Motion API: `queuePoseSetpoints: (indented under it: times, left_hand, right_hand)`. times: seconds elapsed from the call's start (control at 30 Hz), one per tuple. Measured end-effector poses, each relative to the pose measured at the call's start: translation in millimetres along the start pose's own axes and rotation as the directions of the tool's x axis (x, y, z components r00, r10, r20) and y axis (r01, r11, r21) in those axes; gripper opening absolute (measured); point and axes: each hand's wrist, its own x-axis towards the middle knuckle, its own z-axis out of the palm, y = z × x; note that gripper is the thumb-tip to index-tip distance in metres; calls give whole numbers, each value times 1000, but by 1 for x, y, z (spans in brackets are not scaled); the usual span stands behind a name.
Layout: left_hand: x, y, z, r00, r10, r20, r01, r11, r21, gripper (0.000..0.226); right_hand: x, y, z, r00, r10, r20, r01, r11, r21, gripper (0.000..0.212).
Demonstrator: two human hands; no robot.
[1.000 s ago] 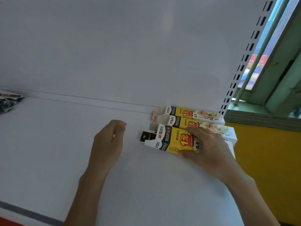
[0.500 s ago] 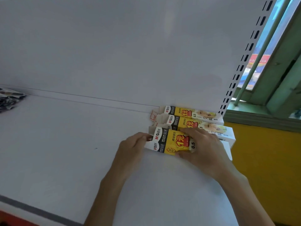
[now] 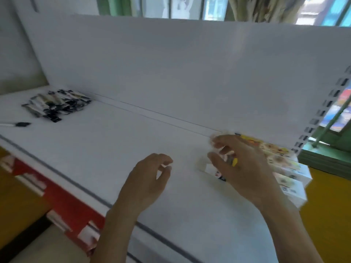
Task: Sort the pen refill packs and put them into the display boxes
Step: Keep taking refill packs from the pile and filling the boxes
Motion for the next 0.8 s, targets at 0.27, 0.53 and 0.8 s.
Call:
queuePoseSetpoints:
  times: [0.27,0.53,0.8]
  left_hand:
    - [-105,-108,-149,894,-329,-304,412,869,273,17]
    - [-186,-175,-259,796,-456,-399,580,763,286,19]
    - [-179,-235,-300,807,-428,-407,551,793,259,18]
  right_hand:
    - [23,-144,143,952,-97,290,80,994,70,22]
    - [10,-278,256,865,-193,463,124,977,174,28]
    - [25,-325,316,865,-233,444,155,967,204,27]
